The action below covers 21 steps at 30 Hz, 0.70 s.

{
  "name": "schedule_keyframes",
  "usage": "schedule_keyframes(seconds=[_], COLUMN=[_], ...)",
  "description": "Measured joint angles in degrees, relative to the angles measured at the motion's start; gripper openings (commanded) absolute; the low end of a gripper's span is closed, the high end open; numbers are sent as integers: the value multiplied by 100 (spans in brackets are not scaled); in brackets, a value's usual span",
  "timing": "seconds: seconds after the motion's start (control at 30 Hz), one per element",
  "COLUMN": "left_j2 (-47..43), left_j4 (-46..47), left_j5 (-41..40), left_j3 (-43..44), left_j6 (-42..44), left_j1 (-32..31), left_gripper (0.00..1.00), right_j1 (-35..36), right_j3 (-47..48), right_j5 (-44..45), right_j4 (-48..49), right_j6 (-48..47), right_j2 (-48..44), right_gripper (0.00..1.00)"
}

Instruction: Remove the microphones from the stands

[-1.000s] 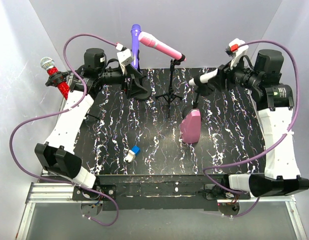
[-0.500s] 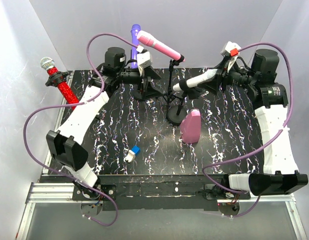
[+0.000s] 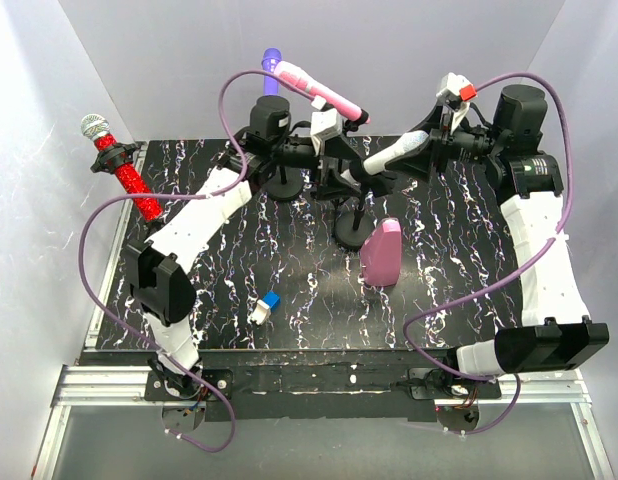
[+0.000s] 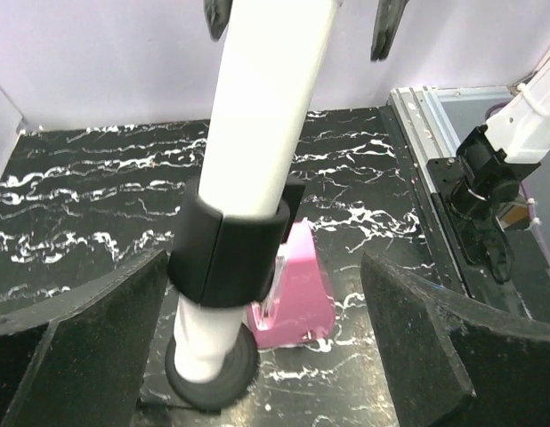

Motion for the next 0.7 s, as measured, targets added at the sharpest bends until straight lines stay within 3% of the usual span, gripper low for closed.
schedule_keyframes(seconds=[0.1, 0.3, 0.33, 0.47, 0.5, 0.7], left_j2=[208, 544, 579, 621, 621, 621], left_j4=[238, 540, 568, 599, 588, 581], left_j5=[-37, -109, -136, -122, -136, -299], left_j3=[142, 358, 374, 413, 417, 433], left_j6=[-37, -83, -87, 4, -4, -201], left_j1=[-168, -352, -361, -354, -356, -356], left_gripper=[80, 52, 45, 24, 21, 2], right_j1=[26, 42, 44, 61, 61, 72], right_j3=[76, 92, 92, 92, 92, 271], right_j5=[-61, -127, -136, -92, -57, 181], right_j4=[87, 144, 146, 157, 157, 160], right_j6=[94, 140, 149, 221, 271, 920], right_j2=[96, 125, 125, 125, 122, 157], right_gripper=[1, 4, 14, 72, 79, 85])
